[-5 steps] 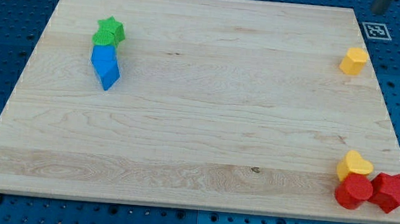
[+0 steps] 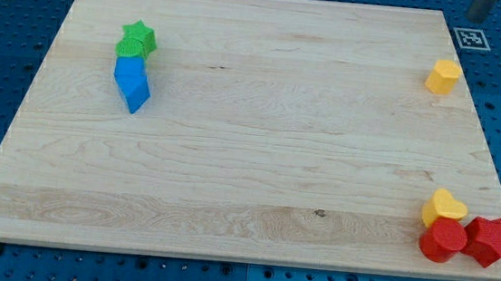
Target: Point your arm at the top center of the board
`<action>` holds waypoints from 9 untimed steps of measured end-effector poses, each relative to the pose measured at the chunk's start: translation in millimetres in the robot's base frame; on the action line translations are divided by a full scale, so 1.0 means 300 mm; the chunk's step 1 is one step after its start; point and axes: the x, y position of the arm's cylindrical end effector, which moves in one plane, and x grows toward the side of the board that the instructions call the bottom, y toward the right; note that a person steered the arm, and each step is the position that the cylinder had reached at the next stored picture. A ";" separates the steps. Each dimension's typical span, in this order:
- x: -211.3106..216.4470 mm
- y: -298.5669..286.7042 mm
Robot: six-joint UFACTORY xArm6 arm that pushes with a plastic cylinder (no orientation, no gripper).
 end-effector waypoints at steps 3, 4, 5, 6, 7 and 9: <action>-0.033 -0.359; -0.033 -0.361; -0.032 -0.601; -0.023 -0.686; -0.025 -0.744; -0.034 -0.768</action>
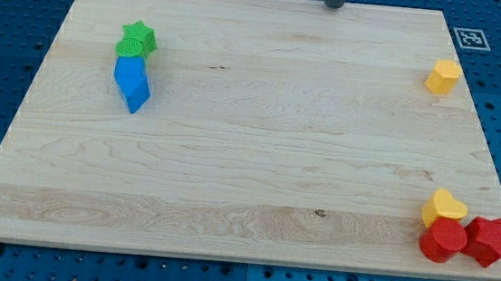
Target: Point your arm at the top center of the board
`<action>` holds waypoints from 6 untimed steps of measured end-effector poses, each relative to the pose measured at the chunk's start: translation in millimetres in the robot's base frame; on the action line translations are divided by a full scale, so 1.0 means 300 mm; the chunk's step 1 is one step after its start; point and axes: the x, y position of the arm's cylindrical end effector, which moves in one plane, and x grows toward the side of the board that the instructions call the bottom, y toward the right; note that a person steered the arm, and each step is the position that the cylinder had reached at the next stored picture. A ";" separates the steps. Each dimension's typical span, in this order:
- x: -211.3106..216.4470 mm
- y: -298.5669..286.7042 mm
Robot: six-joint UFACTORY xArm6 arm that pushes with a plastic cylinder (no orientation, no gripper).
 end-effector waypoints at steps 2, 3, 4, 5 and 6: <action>0.002 -0.410; 0.002 -0.411; 0.004 -0.412; 0.004 -0.412; 0.274 -0.411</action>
